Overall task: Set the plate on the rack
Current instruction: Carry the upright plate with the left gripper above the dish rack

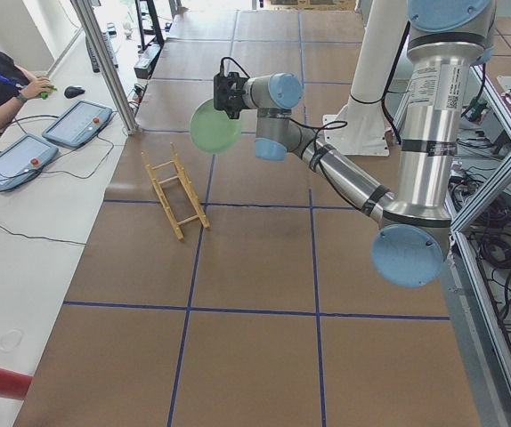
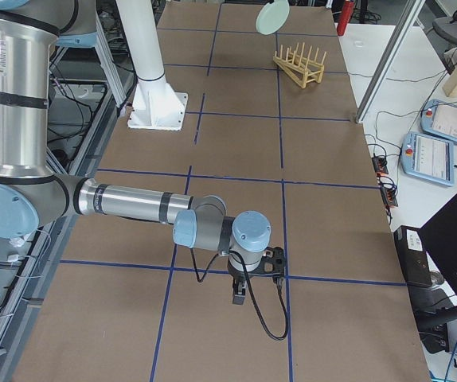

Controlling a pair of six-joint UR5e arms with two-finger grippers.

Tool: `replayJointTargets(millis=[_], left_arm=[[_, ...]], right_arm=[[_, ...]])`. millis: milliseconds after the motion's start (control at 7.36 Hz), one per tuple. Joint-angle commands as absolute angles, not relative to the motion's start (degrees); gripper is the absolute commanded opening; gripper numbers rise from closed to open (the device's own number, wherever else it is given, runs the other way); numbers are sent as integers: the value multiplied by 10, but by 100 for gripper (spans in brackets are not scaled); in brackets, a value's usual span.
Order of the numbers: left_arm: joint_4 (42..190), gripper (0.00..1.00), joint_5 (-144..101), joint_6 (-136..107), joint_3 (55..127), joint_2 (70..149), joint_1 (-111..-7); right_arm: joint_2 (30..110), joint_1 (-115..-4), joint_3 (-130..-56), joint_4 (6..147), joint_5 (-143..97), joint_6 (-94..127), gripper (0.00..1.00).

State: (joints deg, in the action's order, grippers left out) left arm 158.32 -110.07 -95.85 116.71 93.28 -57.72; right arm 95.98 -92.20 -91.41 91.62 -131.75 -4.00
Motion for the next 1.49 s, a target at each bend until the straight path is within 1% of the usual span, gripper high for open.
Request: replayJointTargets(millis=[0, 136, 407, 679, 951, 1358], left_arm=[[1736, 0, -1145, -976, 1068, 926, -629], [1738, 0, -1173, -977, 1040, 948, -658], [1738, 0, -1173, -984, 976, 1025, -667], [1738, 0, -1173, -1007, 938, 1084, -670], [1738, 0, -1172, -1006, 880, 1141, -670], [1738, 0, -1169, -1006, 835, 1171, -667]], right_arm=[[960, -922, -914, 916, -1317, -40, 100], [960, -922, -914, 917, -1317, -40, 100], [960, -922, -914, 916, -1317, -40, 100], [960, -922, -914, 916, -1317, -40, 100], [960, -922, -914, 916, -1317, -40, 100], [960, -922, -914, 916, -1317, -40, 100]])
